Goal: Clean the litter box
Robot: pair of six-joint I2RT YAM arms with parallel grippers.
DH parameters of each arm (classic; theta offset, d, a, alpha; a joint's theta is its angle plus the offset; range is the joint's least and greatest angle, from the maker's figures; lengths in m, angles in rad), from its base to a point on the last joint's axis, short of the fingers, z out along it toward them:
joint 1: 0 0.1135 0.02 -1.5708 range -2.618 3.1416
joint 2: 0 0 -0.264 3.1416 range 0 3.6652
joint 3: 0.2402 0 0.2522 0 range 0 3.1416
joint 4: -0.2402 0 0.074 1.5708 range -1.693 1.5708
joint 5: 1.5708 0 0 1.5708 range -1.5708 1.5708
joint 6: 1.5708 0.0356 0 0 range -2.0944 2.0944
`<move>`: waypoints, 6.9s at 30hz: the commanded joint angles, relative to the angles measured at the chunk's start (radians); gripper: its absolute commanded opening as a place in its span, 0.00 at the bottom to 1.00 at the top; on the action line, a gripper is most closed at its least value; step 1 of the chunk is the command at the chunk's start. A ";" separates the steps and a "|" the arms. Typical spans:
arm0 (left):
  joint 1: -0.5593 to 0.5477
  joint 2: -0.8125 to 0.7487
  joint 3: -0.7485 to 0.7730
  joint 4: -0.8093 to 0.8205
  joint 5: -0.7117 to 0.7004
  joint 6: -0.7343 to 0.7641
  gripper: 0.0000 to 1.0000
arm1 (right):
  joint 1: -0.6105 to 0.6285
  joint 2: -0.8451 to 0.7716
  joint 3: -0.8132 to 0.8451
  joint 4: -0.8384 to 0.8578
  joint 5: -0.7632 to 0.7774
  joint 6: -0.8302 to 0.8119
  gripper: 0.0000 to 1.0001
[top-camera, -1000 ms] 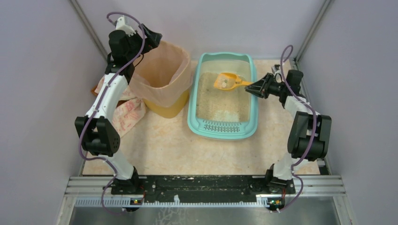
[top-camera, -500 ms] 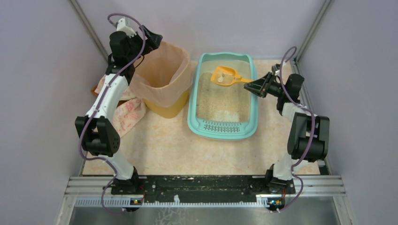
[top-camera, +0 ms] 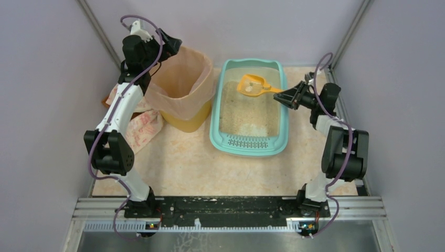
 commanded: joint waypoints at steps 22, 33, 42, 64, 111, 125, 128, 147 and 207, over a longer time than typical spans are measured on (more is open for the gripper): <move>0.005 -0.035 -0.024 0.045 0.029 -0.014 0.96 | 0.104 -0.090 0.331 -0.674 0.102 -0.452 0.00; 0.003 -0.034 -0.025 0.048 0.033 -0.020 0.96 | 0.232 -0.044 0.629 -0.671 0.154 -0.356 0.00; 0.003 -0.040 -0.021 0.043 0.027 -0.011 0.96 | 0.348 0.082 0.910 -0.733 0.161 -0.352 0.00; 0.013 -0.085 -0.014 0.023 -0.013 0.060 0.97 | 0.679 0.355 1.501 -1.387 0.547 -1.050 0.00; 0.017 -0.065 -0.045 0.051 0.012 0.029 0.97 | 0.986 0.059 1.143 -1.144 1.208 -1.525 0.00; 0.020 -0.070 -0.061 0.057 0.014 0.029 0.97 | 0.637 -0.043 0.943 -0.808 0.654 -0.831 0.00; 0.020 -0.070 -0.061 0.057 0.016 0.027 0.97 | 0.551 -0.092 0.813 -0.652 0.602 -0.656 0.00; 0.034 -0.042 -0.061 0.050 0.021 0.030 0.98 | 0.285 -0.112 0.860 -1.421 0.683 -0.904 0.00; 0.036 0.006 -0.016 0.056 0.033 0.023 0.97 | 0.418 0.333 0.701 -1.543 0.606 -1.094 0.00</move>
